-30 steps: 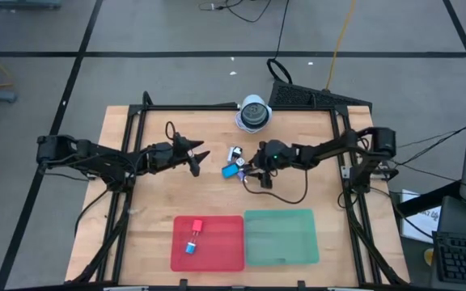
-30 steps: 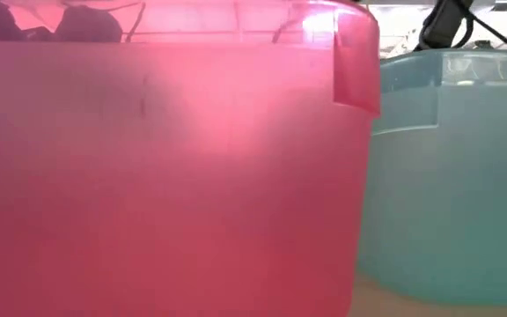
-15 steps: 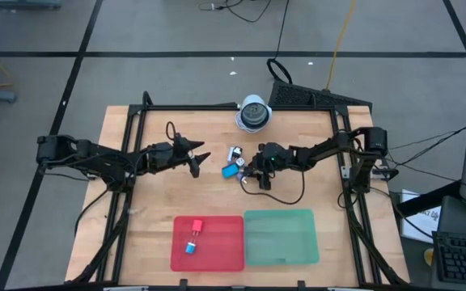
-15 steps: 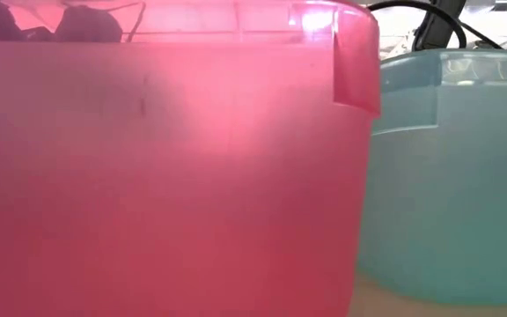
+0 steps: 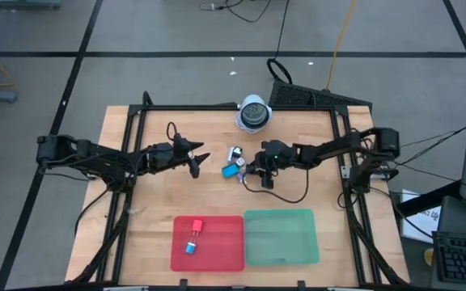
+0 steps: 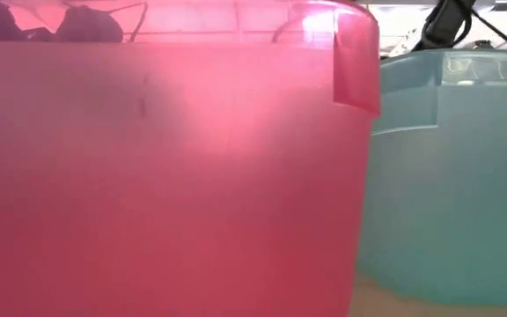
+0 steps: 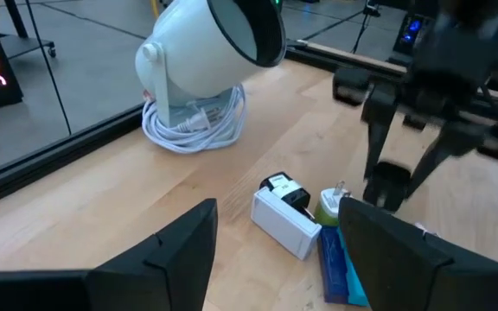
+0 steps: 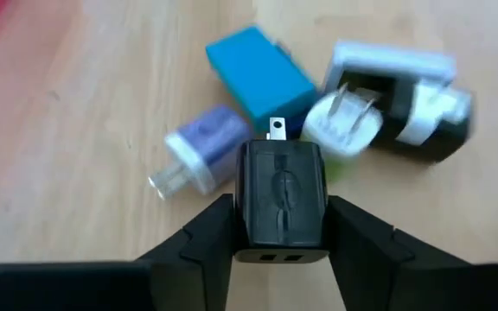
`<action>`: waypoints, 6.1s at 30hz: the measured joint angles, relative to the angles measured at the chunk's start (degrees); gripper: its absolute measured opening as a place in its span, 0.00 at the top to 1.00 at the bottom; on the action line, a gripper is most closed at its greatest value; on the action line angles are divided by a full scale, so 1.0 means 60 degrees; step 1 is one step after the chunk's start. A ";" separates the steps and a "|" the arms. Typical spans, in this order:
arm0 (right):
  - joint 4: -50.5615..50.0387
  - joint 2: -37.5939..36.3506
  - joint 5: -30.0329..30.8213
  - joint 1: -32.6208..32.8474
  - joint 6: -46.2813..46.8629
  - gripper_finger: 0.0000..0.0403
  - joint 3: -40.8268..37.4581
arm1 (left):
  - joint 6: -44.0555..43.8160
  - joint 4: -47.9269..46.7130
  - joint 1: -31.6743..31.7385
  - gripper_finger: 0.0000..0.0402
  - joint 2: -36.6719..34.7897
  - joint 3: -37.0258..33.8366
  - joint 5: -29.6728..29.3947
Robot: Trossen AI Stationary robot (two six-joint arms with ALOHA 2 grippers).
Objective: Pick & Place Office items
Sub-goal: Put the bottom black charger adapter into the red bin
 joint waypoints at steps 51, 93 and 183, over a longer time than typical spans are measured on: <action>0.3190 -0.4363 0.3538 0.1754 -0.2671 0.65 -0.3439 | -0.2739 0.0380 -0.1742 0.40 0.0191 0.1585 0.0294; 0.3748 -0.4359 0.6212 0.2779 -0.4728 0.65 -0.3424 | -0.5237 -0.0094 -0.0796 0.40 0.7271 0.8204 0.2128; 0.1694 -1.1703 0.3919 0.1501 0.0571 0.62 -0.5796 | -0.2919 -1.3289 -0.5524 0.64 0.2010 0.8193 0.2967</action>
